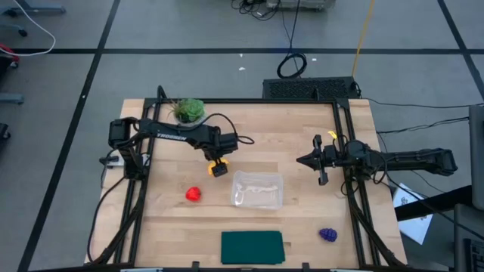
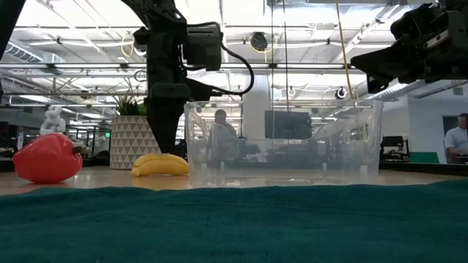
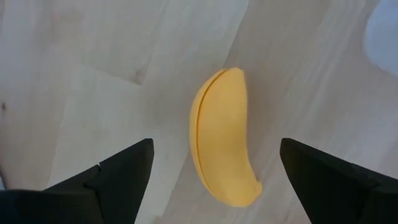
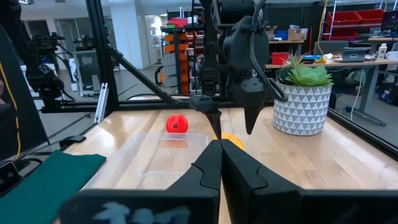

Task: Pick and placing Produce into tupperware
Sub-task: Put the banana into the transparent bin

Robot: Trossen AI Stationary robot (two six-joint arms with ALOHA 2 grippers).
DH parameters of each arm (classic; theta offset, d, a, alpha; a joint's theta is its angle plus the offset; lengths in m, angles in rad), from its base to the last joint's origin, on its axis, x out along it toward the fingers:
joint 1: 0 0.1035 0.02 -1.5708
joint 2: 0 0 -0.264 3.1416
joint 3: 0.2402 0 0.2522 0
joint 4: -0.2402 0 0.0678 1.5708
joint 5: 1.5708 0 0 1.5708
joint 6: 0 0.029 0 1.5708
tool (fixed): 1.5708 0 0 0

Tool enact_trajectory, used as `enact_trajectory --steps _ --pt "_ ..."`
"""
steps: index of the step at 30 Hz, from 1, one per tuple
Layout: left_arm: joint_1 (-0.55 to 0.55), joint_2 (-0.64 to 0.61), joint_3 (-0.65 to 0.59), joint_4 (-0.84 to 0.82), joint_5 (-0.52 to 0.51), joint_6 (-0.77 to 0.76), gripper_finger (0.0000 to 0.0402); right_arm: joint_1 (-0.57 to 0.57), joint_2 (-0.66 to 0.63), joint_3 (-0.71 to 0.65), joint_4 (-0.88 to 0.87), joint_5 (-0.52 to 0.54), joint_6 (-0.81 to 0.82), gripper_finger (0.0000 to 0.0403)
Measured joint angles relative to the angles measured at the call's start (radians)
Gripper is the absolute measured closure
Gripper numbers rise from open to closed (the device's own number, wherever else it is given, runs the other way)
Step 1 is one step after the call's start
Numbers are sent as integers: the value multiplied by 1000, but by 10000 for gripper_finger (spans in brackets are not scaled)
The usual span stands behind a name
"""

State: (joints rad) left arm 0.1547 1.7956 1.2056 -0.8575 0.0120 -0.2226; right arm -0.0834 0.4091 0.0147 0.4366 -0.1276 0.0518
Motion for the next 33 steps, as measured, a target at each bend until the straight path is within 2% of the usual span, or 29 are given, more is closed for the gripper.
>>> enact_trajectory --steps 14,26,33 --pt "6 1 -120 152 4 -26 46 0 0 0 1 0 1 403" --pt "21 4 -127 175 -9 2 46 0 0 0 8 0 0 403" --pt "21 73 -120 171 -14 16 46 0 0 0 6 0 1 403"
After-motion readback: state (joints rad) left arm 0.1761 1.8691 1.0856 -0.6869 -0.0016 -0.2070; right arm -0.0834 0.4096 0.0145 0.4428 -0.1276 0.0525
